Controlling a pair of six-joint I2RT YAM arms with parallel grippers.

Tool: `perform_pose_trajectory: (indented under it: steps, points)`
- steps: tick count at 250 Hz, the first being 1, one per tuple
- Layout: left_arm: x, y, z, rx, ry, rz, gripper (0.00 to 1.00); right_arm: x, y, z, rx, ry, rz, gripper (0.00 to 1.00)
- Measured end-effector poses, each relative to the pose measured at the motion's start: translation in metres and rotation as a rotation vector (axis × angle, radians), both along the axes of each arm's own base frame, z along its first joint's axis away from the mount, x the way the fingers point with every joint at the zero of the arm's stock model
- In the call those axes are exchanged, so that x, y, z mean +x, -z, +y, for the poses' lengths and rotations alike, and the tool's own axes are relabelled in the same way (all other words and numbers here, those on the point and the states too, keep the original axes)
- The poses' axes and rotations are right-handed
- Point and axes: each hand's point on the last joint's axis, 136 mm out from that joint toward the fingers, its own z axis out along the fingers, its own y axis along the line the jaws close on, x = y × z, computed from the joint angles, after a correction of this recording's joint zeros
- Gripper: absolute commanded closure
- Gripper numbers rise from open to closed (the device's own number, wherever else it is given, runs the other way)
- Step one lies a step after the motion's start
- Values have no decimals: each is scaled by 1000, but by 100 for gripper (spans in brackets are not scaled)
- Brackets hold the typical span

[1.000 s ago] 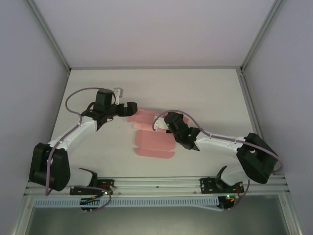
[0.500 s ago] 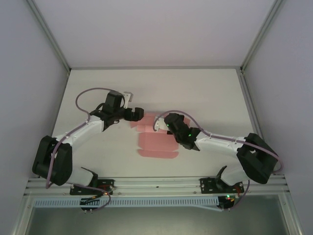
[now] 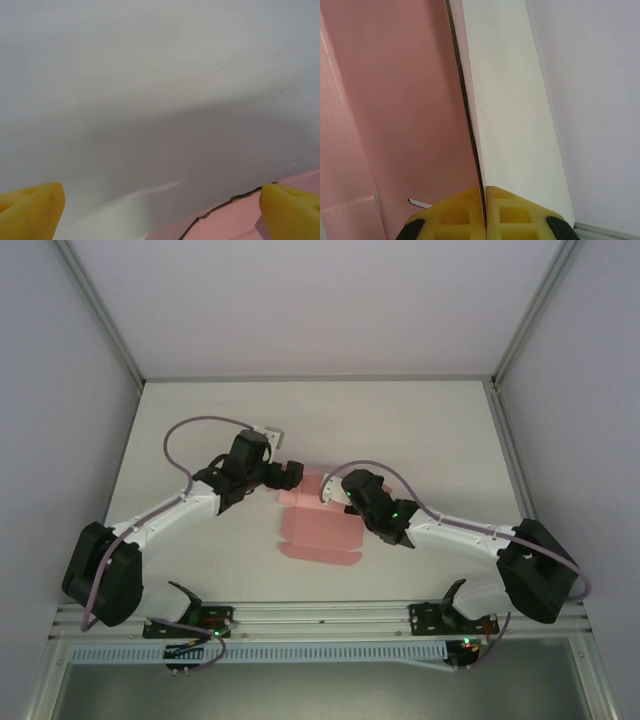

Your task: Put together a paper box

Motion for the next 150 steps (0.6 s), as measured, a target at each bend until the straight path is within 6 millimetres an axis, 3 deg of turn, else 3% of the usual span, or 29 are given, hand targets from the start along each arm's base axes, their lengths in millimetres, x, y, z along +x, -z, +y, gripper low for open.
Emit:
perform_pose_trajectory:
  steps: [84,150]
  points:
    - [5,-31,-14,-262,-53,-96,0,-7,-11,1,154,3,55,100]
    - [-1,-42,-14,-292,-46,-104,0,-13,-20,-3,238,-10,70,100]
